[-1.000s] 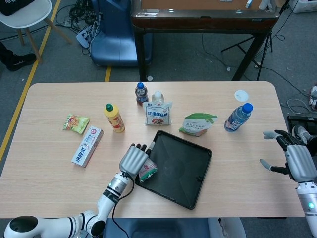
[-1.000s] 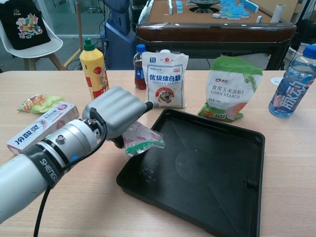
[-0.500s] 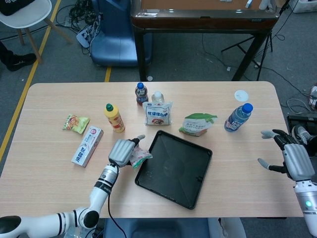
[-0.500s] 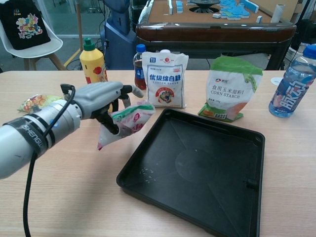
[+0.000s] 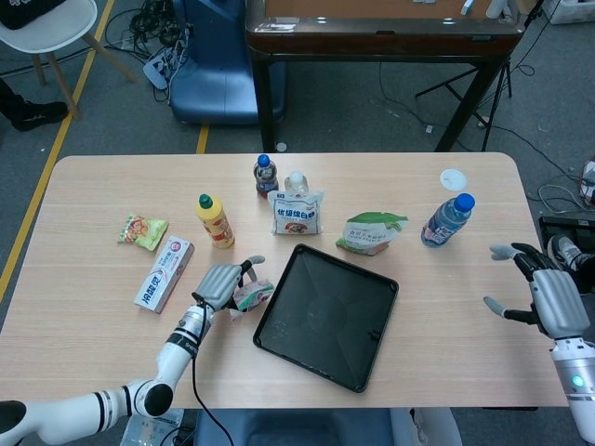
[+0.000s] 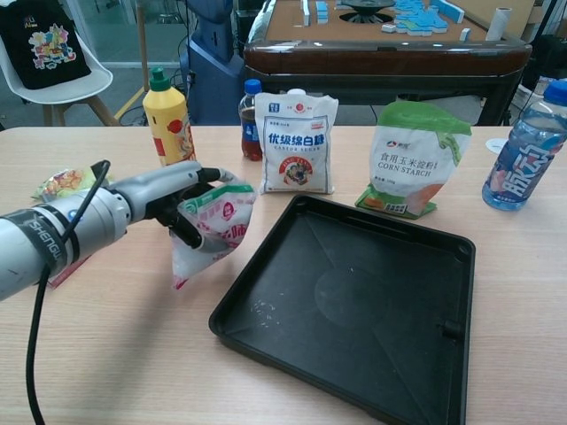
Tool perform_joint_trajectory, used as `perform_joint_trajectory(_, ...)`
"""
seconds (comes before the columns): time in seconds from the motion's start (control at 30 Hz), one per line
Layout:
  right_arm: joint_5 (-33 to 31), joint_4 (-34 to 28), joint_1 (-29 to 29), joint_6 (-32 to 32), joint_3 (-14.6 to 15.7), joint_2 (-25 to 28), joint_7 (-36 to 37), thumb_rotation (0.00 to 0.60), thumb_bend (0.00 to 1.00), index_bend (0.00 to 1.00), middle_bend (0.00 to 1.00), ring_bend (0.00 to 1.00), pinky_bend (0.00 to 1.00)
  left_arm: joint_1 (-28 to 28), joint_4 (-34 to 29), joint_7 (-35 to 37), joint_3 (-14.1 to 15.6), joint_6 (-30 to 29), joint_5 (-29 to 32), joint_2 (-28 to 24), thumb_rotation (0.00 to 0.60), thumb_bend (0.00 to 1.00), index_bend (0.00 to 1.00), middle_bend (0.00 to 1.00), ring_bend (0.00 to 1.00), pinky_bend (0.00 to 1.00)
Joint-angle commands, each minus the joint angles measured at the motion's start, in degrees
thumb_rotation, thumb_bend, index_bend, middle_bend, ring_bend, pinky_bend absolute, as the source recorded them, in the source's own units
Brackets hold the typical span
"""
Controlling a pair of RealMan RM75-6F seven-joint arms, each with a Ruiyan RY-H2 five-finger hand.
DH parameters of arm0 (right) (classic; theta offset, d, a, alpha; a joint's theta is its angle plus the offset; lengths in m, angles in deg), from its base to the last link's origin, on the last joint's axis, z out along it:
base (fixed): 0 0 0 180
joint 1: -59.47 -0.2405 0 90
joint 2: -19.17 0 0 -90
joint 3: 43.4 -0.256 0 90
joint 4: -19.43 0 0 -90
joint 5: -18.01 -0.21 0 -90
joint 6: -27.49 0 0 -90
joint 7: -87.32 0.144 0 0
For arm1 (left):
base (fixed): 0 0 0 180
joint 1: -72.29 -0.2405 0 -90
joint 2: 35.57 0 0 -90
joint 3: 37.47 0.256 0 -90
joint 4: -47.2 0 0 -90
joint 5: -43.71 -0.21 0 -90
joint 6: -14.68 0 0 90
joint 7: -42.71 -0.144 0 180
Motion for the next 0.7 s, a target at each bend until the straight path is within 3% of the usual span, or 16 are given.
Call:
perform_joint_trajectory(0.03, -0.12, 0.13, 0.09, 0.03, 0.05, -0.05, 0.09, 0.6, 0.16, 0.25, 0.33, 0.16, 0.2, 0.8, 1.73, 1.85, 0.38, 1.0, 0.19, 0.71, 0.6, 0.26, 0.17, 0.49, 0.47, 0.62)
perform_joint_trajectory(0.33, -0.55, 0.34, 0.35, -0.01, 0.03, -0.08, 0.21, 0.6, 0.17, 0.25, 0.33, 0.16, 0.2, 3.03, 3.57, 5.71, -0.19, 4.95, 4.74, 1.4, 0.6, 0.26, 0.12, 0.45, 0.41, 0.57)
perform_joint_trajectory(0.7, -0.67, 0.4, 0.24, 0.28, -0.06, -0.23, 0.19, 0.6, 0.16, 0.25, 0.33, 0.16, 0.2, 4.29, 3.73, 6.87, 0.65, 3.86, 4.8, 1.57, 0.6, 0.26, 0.01, 0.35, 0.32, 0.51)
